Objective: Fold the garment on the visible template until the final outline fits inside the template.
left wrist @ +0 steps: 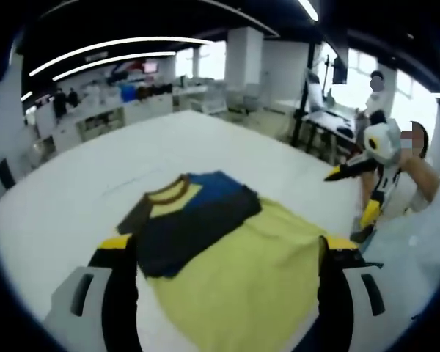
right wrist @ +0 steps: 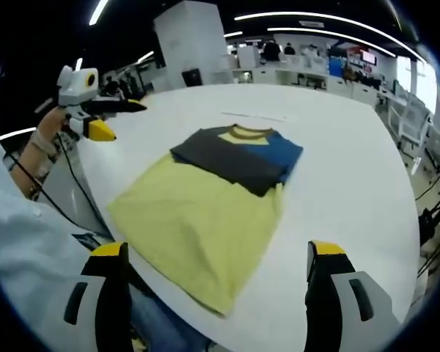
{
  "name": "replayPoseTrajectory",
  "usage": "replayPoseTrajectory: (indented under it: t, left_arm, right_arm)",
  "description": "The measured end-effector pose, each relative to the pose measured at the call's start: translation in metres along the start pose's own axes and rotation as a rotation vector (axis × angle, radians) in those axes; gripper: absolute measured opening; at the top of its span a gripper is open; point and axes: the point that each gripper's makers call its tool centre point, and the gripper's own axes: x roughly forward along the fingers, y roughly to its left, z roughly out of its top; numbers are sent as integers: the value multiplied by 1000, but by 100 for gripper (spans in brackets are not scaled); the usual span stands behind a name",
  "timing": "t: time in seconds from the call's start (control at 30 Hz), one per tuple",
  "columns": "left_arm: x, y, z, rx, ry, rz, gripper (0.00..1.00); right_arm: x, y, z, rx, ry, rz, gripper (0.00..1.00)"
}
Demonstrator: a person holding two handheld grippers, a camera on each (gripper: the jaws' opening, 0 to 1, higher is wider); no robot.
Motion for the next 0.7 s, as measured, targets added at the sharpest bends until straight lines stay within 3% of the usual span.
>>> replayPoseTrajectory:
  t: [0.7]
  left_arm:
    - [-12, 2, -12, -18, 16, 26, 99]
  right_arm:
    - [-4, -4, -4, -4, 8, -11, 100]
